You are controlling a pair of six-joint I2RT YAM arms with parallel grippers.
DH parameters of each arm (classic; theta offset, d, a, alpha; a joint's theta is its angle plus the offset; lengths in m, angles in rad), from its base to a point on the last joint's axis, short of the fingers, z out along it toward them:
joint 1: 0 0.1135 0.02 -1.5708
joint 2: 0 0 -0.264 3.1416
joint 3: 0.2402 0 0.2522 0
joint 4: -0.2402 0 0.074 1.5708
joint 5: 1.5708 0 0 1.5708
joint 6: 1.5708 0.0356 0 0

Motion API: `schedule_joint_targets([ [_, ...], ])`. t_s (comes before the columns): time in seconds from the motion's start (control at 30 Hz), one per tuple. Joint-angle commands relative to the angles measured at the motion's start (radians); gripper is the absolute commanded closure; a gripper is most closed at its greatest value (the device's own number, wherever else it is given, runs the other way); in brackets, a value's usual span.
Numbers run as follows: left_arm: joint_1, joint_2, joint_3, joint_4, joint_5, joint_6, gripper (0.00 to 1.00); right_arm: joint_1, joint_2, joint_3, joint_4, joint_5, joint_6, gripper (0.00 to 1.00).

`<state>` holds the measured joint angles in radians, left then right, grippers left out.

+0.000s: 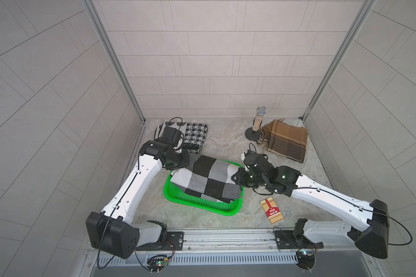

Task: Put the folded scarf in the basket
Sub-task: Place the scarf in the basket.

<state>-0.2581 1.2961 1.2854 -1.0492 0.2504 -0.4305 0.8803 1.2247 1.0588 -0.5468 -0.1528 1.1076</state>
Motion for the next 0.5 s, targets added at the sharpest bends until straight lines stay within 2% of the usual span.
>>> schedule_joint_targets([
  [0.0,0.026,-0.005,-0.034,0.03,-0.093,0.033,1.0,0.004,0.025,-0.017,0.025,0.013,-0.011,1.0],
  [0.27,0.059,0.043,-0.171,0.147,-0.166,0.035,1.0,0.003,0.155,-0.056,0.092,0.004,-0.05,1.0],
  [0.47,0.065,0.158,-0.243,0.25,-0.163,0.017,1.0,0.002,0.27,-0.072,0.096,0.004,-0.051,1.0],
])
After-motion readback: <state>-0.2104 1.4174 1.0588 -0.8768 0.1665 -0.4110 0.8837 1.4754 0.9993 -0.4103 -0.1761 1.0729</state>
